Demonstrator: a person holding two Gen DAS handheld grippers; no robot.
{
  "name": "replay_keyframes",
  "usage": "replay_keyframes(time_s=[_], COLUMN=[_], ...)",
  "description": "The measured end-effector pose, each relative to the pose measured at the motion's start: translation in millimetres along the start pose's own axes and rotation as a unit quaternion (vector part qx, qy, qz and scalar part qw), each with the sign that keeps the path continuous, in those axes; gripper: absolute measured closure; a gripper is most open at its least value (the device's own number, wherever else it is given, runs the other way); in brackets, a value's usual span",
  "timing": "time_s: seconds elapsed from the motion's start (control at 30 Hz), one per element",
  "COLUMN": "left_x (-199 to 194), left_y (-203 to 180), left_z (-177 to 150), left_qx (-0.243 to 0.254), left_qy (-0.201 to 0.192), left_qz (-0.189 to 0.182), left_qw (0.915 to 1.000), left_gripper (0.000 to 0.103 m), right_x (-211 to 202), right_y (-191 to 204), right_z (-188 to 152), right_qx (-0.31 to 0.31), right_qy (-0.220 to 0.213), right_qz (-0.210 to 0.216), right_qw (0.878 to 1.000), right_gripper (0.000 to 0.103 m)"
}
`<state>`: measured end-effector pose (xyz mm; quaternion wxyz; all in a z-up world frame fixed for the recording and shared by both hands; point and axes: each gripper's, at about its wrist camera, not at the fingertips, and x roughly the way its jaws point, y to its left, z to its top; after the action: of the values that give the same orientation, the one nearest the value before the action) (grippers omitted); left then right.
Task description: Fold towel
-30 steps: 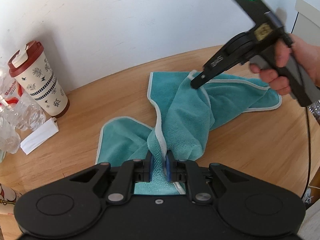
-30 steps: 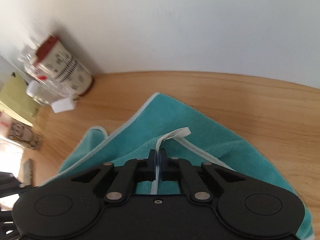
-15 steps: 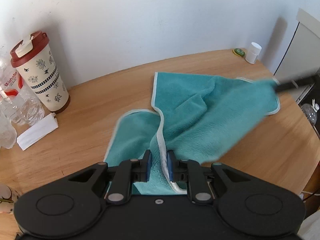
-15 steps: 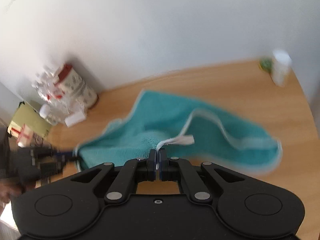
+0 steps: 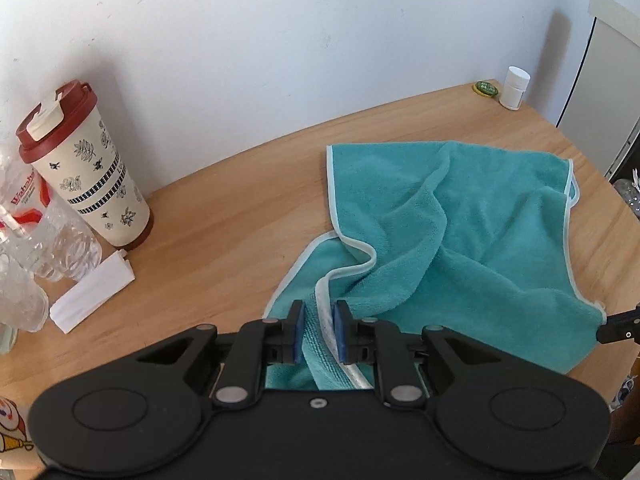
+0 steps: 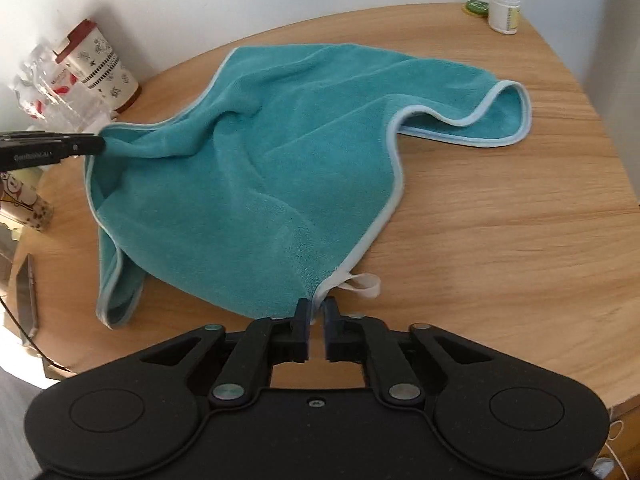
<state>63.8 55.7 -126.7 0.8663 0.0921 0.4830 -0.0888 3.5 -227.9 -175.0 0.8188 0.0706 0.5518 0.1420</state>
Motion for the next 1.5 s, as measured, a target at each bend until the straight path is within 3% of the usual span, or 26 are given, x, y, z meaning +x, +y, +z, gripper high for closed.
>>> replay_keyframes(time_s=[0.1,0.13,0.27,0.33,0.53,0.63,0.77,0.83,0.97,1.13,1.2,1.37,1.43,1.5], left_x=[1.8,2.6,13.9,20.7,46.0,28.2,-0.6,-5.5,-0.1,5.5,8.8,18.5,24.8,34.2], left_y=[0.4,0.5,4.6,6.6,11.1,-1.4,-43.2,-66.2,-128.2,-185.1,-197.2,-218.4,-222.4,-226.9], left_z=[4.4,6.3,22.3,29.2,51.1,53.5,43.2,36.5,17.6,3.2,0.5,-5.7,-5.8,-6.5], left_qx=[0.005,0.007,0.003,0.0,-0.015,-0.026,0.015,0.028,0.051,0.109,0.123,0.115,0.117,0.114], left_qy=[-0.007,-0.01,-0.022,-0.025,-0.017,-0.021,-0.025,-0.017,0.024,0.054,0.059,0.076,0.087,0.098], left_qz=[0.005,0.007,0.028,0.043,0.092,0.076,0.024,-0.01,-0.098,-0.133,-0.128,-0.138,-0.127,-0.118], left_qw=[0.9999,0.9999,0.9994,0.9988,0.9955,0.9966,0.9993,0.9994,0.9936,0.9836,0.9823,0.9808,0.9812,0.9815], left_gripper=[0.088,0.088,0.089,0.09,0.088,0.086,0.055,0.055,0.055,0.055,0.055,0.055,0.055,0.056], right_x=[-15.0,-22.5,-27.1,-20.5,10.4,27.9,41.7,46.1,47.3,43.0,42.2,44.8,44.2,43.5], right_y=[-10.5,-21.0,-36.6,-45.3,-74.2,-87.7,-104.1,-109.5,-112.2,-114.3,-115.4,-118.5,-123.4,-125.3], right_z=[3.7,10.5,31.5,50.3,85.4,93.6,102.3,106.3,109.0,109.8,107.1,102.2,106.8,108.8], right_qx=[-0.013,-0.015,-0.064,-0.104,-0.178,-0.214,-0.234,-0.235,-0.253,-0.266,-0.27,-0.282,-0.26,-0.261], right_qy=[-0.017,-0.03,-0.062,-0.078,-0.1,-0.087,-0.079,-0.08,-0.094,-0.112,-0.114,-0.112,-0.105,-0.102], right_qz=[-0.02,-0.047,-0.129,-0.178,-0.216,-0.213,-0.183,-0.164,-0.133,-0.103,-0.099,-0.095,-0.075,-0.066], right_qw=[1.0,0.998,0.988,0.975,0.955,0.949,0.952,0.955,0.954,0.952,0.951,0.948,0.957,0.958], right_gripper=[0.083,0.077,0.076,0.076,0.076,0.073,0.071,0.066,0.064,0.064,0.064,0.065,0.068,0.074])
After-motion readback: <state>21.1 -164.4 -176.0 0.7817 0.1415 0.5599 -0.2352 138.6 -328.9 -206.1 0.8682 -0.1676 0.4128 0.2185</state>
